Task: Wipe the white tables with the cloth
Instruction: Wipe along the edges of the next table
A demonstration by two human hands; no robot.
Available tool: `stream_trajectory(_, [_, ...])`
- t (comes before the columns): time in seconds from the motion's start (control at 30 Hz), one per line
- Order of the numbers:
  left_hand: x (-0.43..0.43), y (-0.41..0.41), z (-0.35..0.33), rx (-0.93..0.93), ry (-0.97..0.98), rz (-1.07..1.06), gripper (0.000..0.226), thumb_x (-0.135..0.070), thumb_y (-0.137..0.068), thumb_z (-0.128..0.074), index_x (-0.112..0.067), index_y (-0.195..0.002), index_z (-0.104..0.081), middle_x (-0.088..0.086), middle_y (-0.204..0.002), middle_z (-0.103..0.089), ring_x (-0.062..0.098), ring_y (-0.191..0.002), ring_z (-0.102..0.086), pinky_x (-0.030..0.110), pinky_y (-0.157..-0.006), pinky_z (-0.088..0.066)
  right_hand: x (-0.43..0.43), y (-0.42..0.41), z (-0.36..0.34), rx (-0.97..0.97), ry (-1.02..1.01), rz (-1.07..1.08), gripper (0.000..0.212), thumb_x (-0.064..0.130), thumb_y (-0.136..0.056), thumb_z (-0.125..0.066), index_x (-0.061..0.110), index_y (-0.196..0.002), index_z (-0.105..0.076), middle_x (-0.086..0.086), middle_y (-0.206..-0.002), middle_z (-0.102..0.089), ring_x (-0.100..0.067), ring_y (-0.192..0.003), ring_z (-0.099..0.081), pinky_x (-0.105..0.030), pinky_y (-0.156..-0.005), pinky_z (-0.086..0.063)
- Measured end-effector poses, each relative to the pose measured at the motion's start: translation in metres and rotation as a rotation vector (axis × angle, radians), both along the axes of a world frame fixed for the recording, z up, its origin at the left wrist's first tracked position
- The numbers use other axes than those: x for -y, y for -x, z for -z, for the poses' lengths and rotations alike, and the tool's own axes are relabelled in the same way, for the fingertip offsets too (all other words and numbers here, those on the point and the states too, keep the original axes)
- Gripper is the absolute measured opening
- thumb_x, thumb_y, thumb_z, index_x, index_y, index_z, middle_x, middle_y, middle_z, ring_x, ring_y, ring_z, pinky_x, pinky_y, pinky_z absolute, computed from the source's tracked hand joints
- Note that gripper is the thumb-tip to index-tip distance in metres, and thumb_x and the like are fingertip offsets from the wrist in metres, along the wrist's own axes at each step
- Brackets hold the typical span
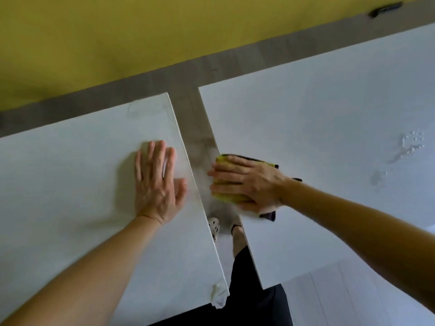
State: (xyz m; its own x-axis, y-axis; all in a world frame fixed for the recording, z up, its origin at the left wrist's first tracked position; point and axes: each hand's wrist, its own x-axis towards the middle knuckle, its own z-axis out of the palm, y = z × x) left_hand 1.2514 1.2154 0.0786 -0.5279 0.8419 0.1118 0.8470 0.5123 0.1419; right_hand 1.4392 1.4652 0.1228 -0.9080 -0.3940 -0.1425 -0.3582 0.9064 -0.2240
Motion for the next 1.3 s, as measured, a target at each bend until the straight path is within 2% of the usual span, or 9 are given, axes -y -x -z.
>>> stream_trajectory(0.13, [0.000, 0.001, 0.000, 0.003, 0.027, 0.006, 0.080, -0.045, -0.102, -0.050, -0.003, -0.168, -0.031, 0.022, -0.178, -0.019, 0.042, -0.166, -0.014, 0.070, -0.128, -0.019, -0.051, 0.123, 0.006, -0.119, -0.011, 0.492, 0.067, 0.054, -0.106, -0.047, 0.027, -0.167, -0.041, -0.009, -0.180, -0.023, -0.031, -0.168, -0.015, -0.050, -0.137, -0.006])
stream_trajectory(0.23, [0.002, 0.000, -0.001, -0.002, 0.006, 0.014, 0.081, -0.041, -0.101, -0.055, -0.002, -0.167, -0.032, 0.023, -0.177, -0.022, 0.044, -0.166, -0.016, 0.071, -0.127, -0.020, -0.046, 0.168, 0.003, -0.130, -0.010, 0.646, 0.065, 0.054, -0.104, -0.043, 0.026, -0.163, -0.047, -0.010, -0.178, -0.029, -0.033, -0.167, -0.020, -0.051, -0.137, -0.006])
stream_trajectory(0.37, [0.002, 0.000, -0.002, -0.010, 0.025, 0.013, 0.080, -0.044, -0.101, -0.052, -0.002, -0.167, -0.033, 0.022, -0.178, -0.021, 0.042, -0.166, -0.015, 0.071, -0.127, -0.021, -0.066, 0.119, 0.004, -0.117, 0.010, 0.757, 0.069, 0.052, -0.106, -0.043, 0.028, -0.170, -0.033, -0.008, -0.181, -0.019, -0.029, -0.169, -0.010, -0.049, -0.137, -0.003])
stream_trajectory(0.57, [0.001, 0.000, -0.002, 0.008, 0.031, 0.011, 0.081, -0.045, -0.102, -0.050, -0.004, -0.169, -0.031, 0.021, -0.179, -0.018, 0.043, -0.166, -0.014, 0.070, -0.129, -0.018, -0.126, 0.059, -0.001, -0.028, -0.048, 1.397, 0.079, 0.055, -0.098, -0.034, 0.028, -0.172, -0.024, -0.006, -0.183, -0.007, -0.027, -0.169, 0.000, -0.050, -0.137, 0.001])
stream_trajectory(0.83, [0.003, 0.001, -0.001, -0.002, 0.037, 0.013, 0.078, -0.046, -0.103, -0.046, -0.004, -0.168, -0.034, 0.021, -0.178, -0.021, 0.043, -0.166, -0.017, 0.070, -0.128, -0.021, -0.027, 0.120, 0.003, -0.131, 0.009, 0.653, 0.067, 0.054, -0.107, -0.042, 0.027, -0.169, -0.038, -0.008, -0.179, -0.026, -0.031, -0.168, -0.014, -0.052, -0.136, -0.006])
stream_trajectory(0.93, [0.002, 0.001, -0.001, -0.005, 0.017, 0.022, 0.078, -0.046, -0.103, -0.044, -0.002, -0.167, -0.034, 0.021, -0.177, -0.022, 0.043, -0.165, -0.018, 0.071, -0.127, -0.021, -0.108, 0.092, 0.008, -0.151, 0.027, 0.850, 0.076, 0.056, -0.098, -0.040, 0.024, -0.167, -0.041, -0.011, -0.177, -0.029, -0.034, -0.167, -0.019, -0.058, -0.135, -0.013])
stream_trajectory(1.03, [0.002, 0.000, -0.001, 0.009, -0.004, 0.015, 0.077, -0.046, -0.103, -0.044, -0.002, -0.167, -0.035, 0.022, -0.177, -0.024, 0.044, -0.165, -0.019, 0.071, -0.127, -0.021, -0.178, 0.054, -0.002, -0.023, -0.018, 1.314, 0.082, 0.059, -0.095, -0.028, 0.030, -0.171, -0.029, -0.007, -0.182, -0.013, -0.029, -0.169, -0.004, -0.052, -0.137, -0.002])
stream_trajectory(1.1, [0.001, 0.000, -0.002, 0.013, -0.002, 0.011, 0.078, -0.047, -0.103, -0.044, -0.003, -0.167, -0.036, 0.021, -0.177, -0.024, 0.044, -0.165, -0.019, 0.071, -0.127, -0.021, -0.176, 0.058, -0.003, -0.021, -0.063, 1.419, 0.081, 0.057, -0.096, -0.029, 0.028, -0.172, -0.025, -0.009, -0.182, -0.009, -0.030, -0.169, -0.001, -0.051, -0.137, 0.000])
stream_trajectory(1.3, [0.001, -0.001, -0.005, 0.007, 0.023, 0.002, 0.078, -0.048, -0.104, -0.042, -0.004, -0.167, -0.035, 0.021, -0.177, -0.024, 0.042, -0.165, -0.019, 0.071, -0.127, -0.022, -0.031, 0.141, 0.001, -0.118, 0.026, 0.774, 0.070, 0.046, -0.099, -0.047, 0.021, -0.164, -0.047, -0.016, -0.175, -0.033, -0.039, -0.165, -0.021, -0.056, -0.135, -0.010])
